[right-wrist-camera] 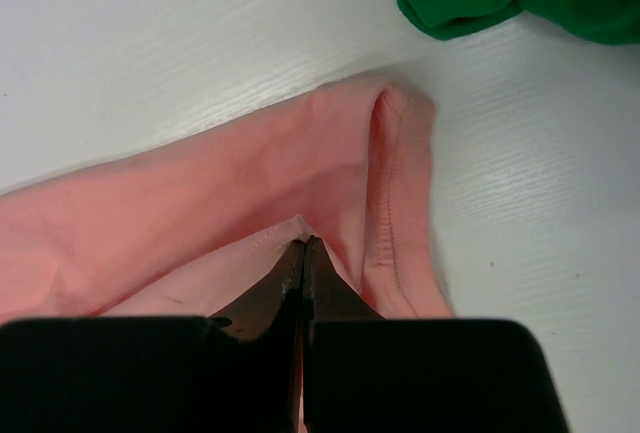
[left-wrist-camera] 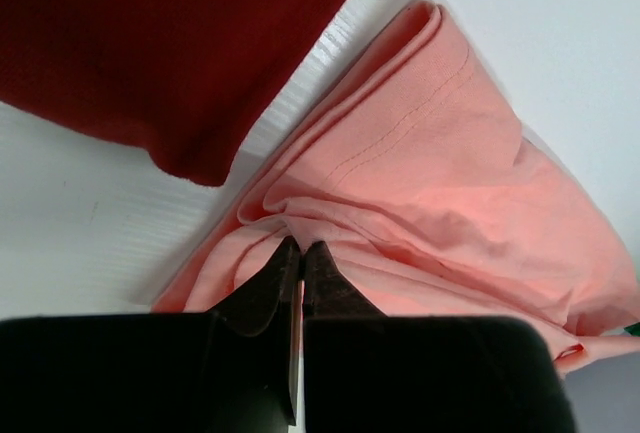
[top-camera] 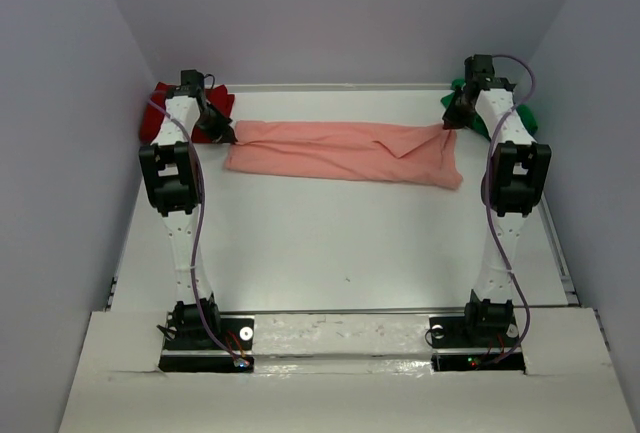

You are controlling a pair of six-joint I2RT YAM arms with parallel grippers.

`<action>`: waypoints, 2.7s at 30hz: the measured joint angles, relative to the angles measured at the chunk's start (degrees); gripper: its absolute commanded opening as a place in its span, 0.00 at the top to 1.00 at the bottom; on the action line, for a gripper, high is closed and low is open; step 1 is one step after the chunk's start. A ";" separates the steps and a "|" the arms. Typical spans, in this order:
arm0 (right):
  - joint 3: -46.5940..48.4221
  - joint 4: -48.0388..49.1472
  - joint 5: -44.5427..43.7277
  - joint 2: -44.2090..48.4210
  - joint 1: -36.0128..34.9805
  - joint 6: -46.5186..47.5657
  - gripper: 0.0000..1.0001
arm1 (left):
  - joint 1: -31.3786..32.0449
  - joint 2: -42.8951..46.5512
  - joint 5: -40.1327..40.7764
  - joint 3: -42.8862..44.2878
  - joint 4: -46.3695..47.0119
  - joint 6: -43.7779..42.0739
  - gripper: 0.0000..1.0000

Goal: Fold and stack the t-shirts
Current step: Fold the other side of the tshirt into a rectangle

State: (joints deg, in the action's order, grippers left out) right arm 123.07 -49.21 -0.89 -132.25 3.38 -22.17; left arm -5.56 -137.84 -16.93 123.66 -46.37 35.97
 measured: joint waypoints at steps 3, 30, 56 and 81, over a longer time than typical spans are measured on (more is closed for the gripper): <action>-0.70 2.16 -0.17 0.00 0.00 0.02 0.92 | 0.09 0.00 0.02 -0.92 1.68 0.13 0.87; -25.57 17.57 7.72 21.09 0.42 0.33 0.62 | 0.35 25.79 4.61 -14.47 12.83 -2.36 0.25; -31.45 14.73 17.35 13.49 -0.46 -2.99 1.00 | 10.71 8.31 -7.98 -16.55 17.57 -8.41 1.00; -35.63 4.66 7.96 14.05 -2.69 -0.50 1.00 | 13.77 9.22 6.82 -20.35 7.41 -12.13 1.00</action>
State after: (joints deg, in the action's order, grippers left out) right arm 87.44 -44.56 7.07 -118.19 0.69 -22.68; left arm 8.21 -128.62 -10.11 103.31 -38.96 23.83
